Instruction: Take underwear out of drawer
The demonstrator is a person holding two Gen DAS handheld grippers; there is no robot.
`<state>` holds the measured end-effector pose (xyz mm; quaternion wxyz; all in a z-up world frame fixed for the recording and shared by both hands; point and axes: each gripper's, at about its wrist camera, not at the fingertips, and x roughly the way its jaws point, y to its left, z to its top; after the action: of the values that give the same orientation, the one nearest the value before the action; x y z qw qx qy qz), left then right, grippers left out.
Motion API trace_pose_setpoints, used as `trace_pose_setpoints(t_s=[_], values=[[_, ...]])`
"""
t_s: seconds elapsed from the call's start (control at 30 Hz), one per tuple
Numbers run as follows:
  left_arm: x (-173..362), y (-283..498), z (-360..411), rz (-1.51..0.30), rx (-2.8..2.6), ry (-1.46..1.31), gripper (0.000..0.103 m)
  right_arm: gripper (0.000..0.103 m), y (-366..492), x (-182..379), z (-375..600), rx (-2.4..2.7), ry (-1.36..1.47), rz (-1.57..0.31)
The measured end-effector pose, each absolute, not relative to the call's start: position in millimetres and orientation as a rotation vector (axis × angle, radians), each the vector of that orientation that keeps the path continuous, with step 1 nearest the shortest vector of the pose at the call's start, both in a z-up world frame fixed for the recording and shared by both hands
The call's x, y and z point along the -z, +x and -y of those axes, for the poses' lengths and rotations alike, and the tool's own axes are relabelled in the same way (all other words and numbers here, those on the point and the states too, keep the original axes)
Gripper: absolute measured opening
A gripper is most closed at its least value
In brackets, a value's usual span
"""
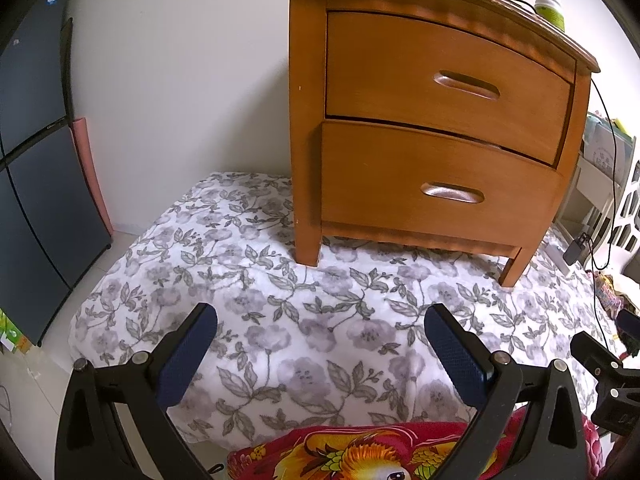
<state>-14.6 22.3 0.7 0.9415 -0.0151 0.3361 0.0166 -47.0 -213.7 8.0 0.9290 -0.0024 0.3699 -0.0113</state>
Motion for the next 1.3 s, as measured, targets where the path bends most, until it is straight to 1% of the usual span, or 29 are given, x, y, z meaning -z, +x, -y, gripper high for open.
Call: trace_pose_setpoints(t_s=[0.53,0.87,1.17,1.3], values=[[2.3,-13.0,-17.9,-0.702,-0.009,-0.028,0.103,0.103,-48.0,-7.0,212.5,0.019,-0.007,-0.759],[12.0,-4.2,-12.4,-0.754,0.021,-0.022,0.103,0.103,-40.2,-5.6,211.8,-0.021,-0.019,-0.77],[11.1,2.6,-16.0,-0.752,0.008,-0.026,0.103,0.103,-4.8,-42.1,217.3,-0.028,-0.133,-0.705],[11.9,5.2,-21.1,-0.757,-0.009,-0.033,0.103,0.103,30.2,-67.5,212.4,-0.046,-0.235,-0.651]])
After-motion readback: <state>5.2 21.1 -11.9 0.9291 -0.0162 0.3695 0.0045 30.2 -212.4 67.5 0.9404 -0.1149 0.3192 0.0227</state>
